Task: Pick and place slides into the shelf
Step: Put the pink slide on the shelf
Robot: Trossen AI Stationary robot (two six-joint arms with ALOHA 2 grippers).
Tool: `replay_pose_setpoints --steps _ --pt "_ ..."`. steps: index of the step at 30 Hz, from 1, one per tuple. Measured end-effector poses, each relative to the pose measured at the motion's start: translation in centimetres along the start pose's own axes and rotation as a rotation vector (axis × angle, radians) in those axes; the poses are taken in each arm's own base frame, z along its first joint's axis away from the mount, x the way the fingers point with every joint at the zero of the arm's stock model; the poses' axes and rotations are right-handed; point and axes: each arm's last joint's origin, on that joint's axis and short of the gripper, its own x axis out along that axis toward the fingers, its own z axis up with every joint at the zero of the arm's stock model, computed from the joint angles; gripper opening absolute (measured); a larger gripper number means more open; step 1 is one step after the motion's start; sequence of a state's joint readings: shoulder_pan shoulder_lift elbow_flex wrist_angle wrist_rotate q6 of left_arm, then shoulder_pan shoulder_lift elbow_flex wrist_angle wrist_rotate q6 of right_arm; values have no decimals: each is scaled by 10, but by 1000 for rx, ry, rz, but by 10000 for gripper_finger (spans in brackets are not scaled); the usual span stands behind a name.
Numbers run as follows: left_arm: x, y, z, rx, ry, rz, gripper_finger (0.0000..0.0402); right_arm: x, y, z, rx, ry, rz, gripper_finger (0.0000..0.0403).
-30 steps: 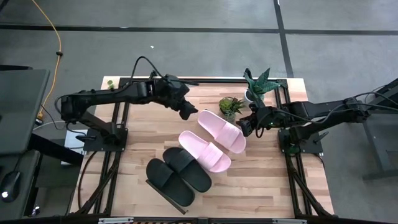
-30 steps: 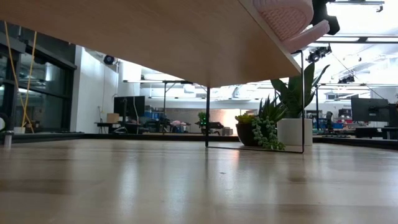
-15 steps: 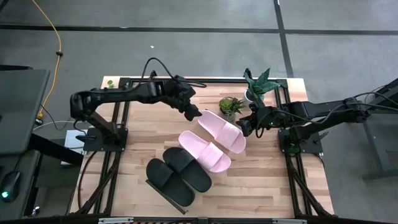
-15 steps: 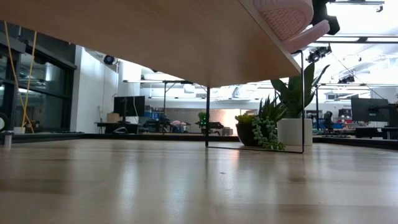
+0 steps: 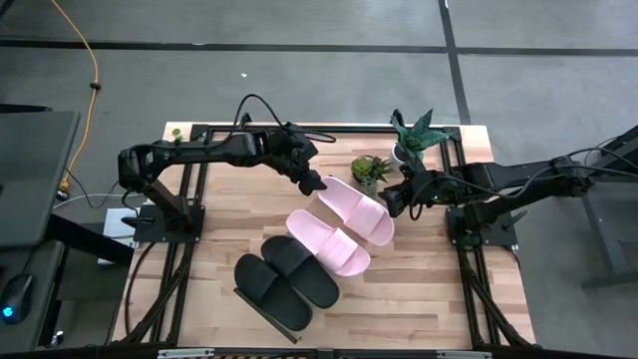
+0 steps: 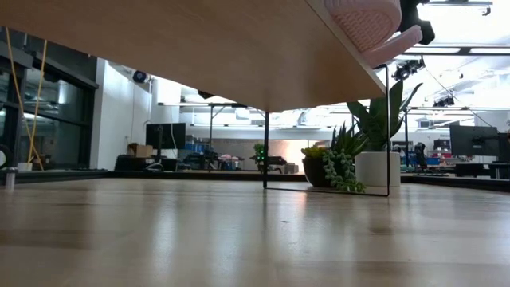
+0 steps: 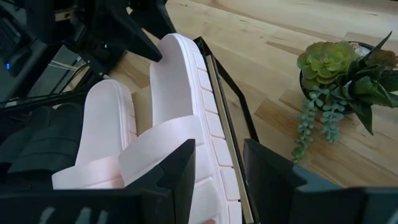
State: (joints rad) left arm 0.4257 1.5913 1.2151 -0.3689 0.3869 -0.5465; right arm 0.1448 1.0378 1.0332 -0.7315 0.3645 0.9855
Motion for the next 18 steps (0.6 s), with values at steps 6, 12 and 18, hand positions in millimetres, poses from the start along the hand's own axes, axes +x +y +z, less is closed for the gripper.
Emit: replay_pose_setpoints --steps 6,12,18 --pt "0 0 0 -1 5 -7 146 0 0 0 1 -1 0 124" --pt "0 0 -1 -4 25 -27 92 0 0 0 1 -3 -1 124" --pt "0 3 -8 -35 88 8 43 0 0 0 1 -3 -2 124"
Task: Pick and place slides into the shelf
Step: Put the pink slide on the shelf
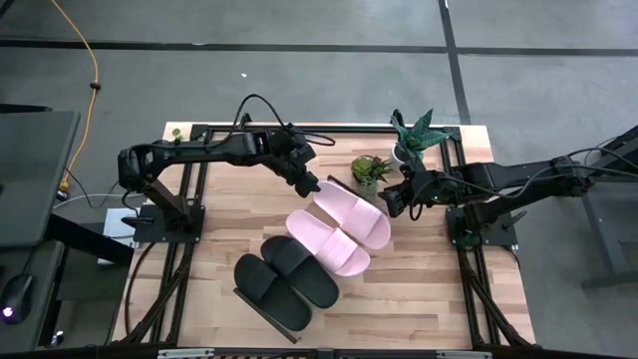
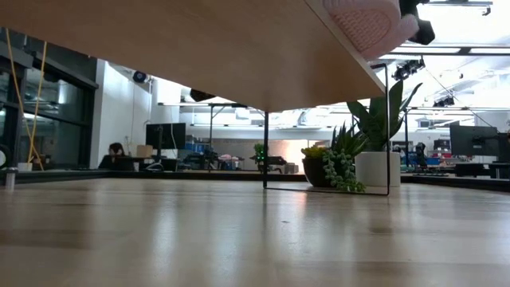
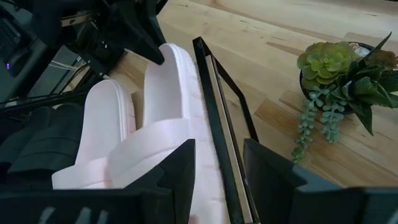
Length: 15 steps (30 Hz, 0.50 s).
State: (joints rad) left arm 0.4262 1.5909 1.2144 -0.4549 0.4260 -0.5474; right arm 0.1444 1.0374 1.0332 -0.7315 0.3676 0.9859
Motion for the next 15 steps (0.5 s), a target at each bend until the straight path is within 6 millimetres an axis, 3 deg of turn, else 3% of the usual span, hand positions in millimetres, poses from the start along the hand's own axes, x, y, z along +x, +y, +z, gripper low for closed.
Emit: replay_pose_setpoints --steps 15 --pt "-15 -5 -7 -20 33 6 35 0 0 0 -1 -5 -4 124"
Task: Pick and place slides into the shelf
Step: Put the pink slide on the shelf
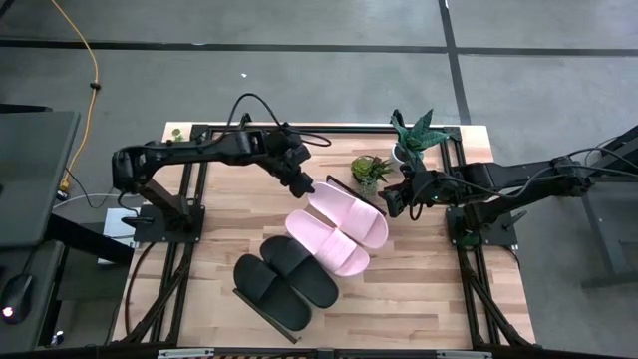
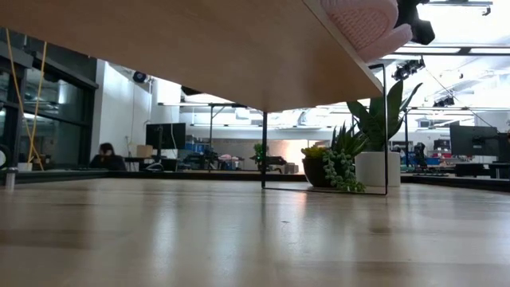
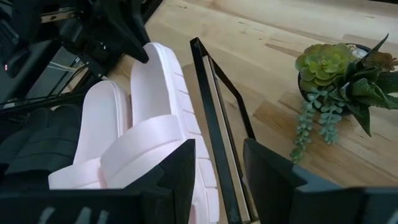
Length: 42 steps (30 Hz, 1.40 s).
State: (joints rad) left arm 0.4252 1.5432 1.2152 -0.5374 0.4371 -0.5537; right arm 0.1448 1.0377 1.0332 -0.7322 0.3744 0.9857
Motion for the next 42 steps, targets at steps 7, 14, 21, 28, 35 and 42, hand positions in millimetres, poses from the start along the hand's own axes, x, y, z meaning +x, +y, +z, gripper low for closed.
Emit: replay_pose_setpoints --steps 7,14,21,28,35,42 --pt "-4 -1 -4 -12 41 -19 36 0 0 0 0 -6 -5 124" --pt "-4 0 -7 -27 72 -14 37 1 0 0 0 7 -3 124" --pt "-4 0 -7 -29 90 -41 37 1 0 -1 5 30 8 124" --pt "-6 -2 -8 -18 97 -66 50 1 -6 -6 -5 96 -44 124" --pt "-6 -1 -10 -30 109 -38 140 0 -7 -7 -5 111 -48 124" --pt "-6 2 -10 -33 95 13 199 -1 -11 -13 -8 173 -89 124"
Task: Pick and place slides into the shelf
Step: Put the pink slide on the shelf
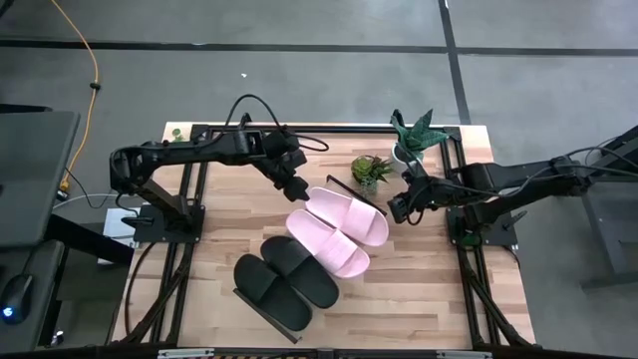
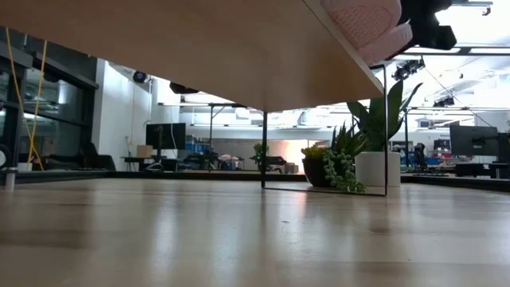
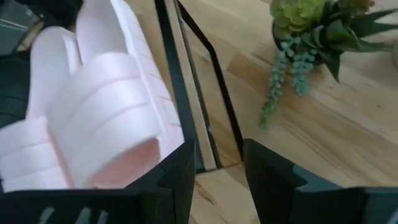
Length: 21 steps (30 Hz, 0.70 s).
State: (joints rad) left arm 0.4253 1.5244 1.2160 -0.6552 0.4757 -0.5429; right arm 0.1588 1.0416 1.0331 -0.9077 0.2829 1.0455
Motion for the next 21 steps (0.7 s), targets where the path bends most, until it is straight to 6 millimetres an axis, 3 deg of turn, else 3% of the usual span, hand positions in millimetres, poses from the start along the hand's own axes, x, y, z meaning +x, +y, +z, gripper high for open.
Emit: replay_pose_setpoints --steps 21 --pt "-29 -11 -2 64 -177 70 168 23 25 -31 -25 83 -35 124"
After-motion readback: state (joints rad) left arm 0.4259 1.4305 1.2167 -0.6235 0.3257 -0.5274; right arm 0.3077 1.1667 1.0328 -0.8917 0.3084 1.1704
